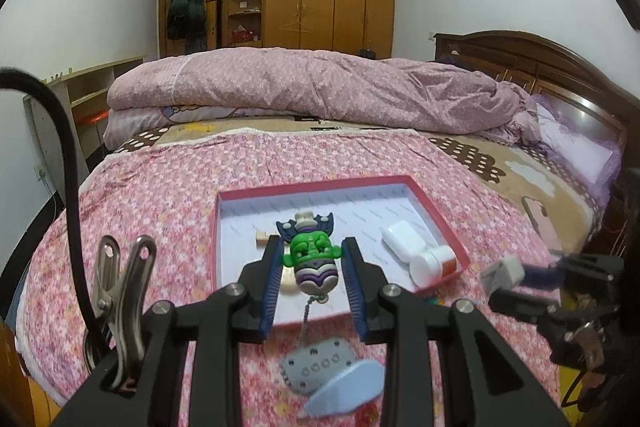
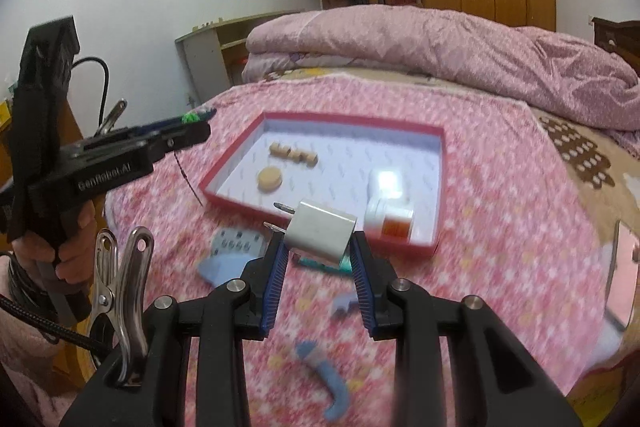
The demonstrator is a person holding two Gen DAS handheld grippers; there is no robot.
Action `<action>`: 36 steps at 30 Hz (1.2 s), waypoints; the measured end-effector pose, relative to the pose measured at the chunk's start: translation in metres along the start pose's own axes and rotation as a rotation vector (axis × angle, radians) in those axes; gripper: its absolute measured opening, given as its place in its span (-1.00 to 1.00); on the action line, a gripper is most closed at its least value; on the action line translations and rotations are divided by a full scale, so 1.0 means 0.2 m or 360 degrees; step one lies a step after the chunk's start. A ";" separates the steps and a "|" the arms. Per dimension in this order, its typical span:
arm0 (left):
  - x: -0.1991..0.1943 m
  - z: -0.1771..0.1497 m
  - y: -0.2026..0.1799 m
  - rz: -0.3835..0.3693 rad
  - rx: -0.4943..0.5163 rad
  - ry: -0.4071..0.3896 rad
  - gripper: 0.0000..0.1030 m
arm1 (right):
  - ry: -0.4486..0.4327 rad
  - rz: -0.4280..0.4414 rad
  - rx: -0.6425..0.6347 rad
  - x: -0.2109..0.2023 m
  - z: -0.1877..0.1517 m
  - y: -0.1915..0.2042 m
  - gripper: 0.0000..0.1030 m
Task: Organize rigid objects
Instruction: 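Lower keychain figure into tray with left while right lowers charger plug, open both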
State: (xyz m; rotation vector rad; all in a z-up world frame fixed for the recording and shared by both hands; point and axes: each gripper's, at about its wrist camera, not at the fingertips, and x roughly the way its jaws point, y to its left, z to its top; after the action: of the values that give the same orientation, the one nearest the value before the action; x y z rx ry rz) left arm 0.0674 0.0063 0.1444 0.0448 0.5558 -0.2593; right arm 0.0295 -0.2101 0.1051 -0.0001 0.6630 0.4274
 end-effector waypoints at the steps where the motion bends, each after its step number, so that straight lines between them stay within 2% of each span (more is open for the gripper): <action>1: 0.02 0.01 0.00 0.0001 -0.0002 0.0002 -0.40 | -0.0005 -0.0005 -0.0005 0.01 0.02 -0.01 -0.36; 8: 0.15 0.08 0.04 0.0013 -0.0022 0.0024 -0.40 | -0.0004 -0.0045 -0.0026 0.13 0.20 -0.08 -0.36; 16: 0.39 0.09 0.11 0.0045 -0.0073 0.0146 -0.40 | 0.0069 -0.0063 0.0047 0.34 0.31 -0.22 -0.36; 24: 0.63 0.07 0.14 0.0051 -0.0099 0.0252 -0.40 | 0.0153 -0.0078 0.0097 0.55 0.35 -0.34 -0.36; 36: 0.86 0.07 0.17 0.0083 -0.0096 0.0335 -0.40 | 0.0227 -0.0112 0.0087 0.75 0.35 -0.42 -0.36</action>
State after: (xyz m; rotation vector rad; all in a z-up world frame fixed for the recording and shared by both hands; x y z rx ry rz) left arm 0.2239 -0.0025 0.0646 0.0284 0.7705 -0.1877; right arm 0.2097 -0.2188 0.0593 -0.0021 0.8124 0.3434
